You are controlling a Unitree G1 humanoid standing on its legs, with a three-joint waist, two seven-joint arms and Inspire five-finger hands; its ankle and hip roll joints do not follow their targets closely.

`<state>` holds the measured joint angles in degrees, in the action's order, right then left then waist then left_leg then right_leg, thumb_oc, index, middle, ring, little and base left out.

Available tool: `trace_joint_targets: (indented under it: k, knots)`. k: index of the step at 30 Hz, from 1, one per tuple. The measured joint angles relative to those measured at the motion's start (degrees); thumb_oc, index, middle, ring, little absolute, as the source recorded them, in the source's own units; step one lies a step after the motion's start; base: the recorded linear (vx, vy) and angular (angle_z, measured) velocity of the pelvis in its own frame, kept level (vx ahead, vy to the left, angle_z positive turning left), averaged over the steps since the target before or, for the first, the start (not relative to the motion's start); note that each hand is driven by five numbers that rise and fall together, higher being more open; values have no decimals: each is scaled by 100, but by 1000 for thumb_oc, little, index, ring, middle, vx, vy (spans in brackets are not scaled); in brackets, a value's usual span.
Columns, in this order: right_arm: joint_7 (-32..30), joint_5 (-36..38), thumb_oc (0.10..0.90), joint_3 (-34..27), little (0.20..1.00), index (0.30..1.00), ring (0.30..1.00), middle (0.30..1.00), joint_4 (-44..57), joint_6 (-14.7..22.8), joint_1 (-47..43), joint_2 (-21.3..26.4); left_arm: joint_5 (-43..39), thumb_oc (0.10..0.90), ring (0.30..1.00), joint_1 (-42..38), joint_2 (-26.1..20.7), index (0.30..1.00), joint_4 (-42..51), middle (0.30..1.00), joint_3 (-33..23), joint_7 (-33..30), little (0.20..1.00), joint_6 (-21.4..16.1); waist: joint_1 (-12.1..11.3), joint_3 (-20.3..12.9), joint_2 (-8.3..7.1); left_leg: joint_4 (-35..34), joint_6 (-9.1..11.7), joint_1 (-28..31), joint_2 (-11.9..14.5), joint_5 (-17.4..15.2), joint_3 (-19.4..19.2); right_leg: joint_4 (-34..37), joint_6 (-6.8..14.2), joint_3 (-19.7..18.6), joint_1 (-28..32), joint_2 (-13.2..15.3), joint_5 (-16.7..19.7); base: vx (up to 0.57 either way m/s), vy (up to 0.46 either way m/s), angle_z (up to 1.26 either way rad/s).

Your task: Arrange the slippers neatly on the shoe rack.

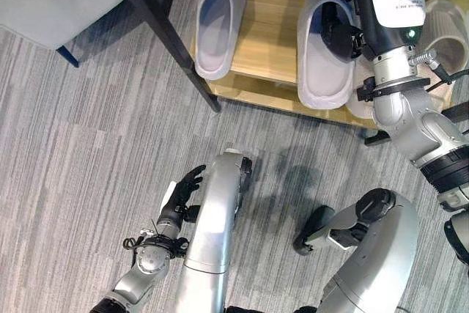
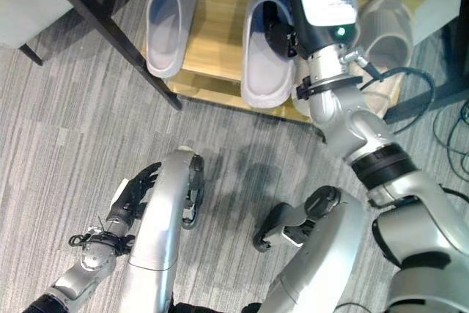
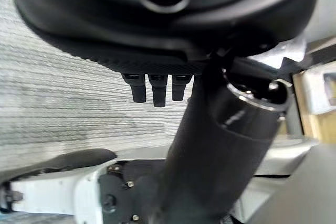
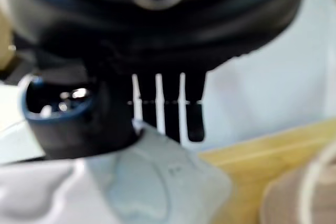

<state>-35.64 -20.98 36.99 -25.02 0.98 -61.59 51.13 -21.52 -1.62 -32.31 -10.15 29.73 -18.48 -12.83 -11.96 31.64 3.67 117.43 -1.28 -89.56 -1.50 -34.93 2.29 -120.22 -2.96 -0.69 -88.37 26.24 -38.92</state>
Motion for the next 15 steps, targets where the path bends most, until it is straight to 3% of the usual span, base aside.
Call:
trace_joint_targets:
  k: [15]
  knots:
    - [-204,373,400,378,300,300,300,300,-1051,-48,-476,-338,-101,800,900,-103,-509,900,47,900,263,11,900,2,-461,2,85,147,74,5,-430,-56,290,-78,200,368,599,412,-361,-5,-21,14]
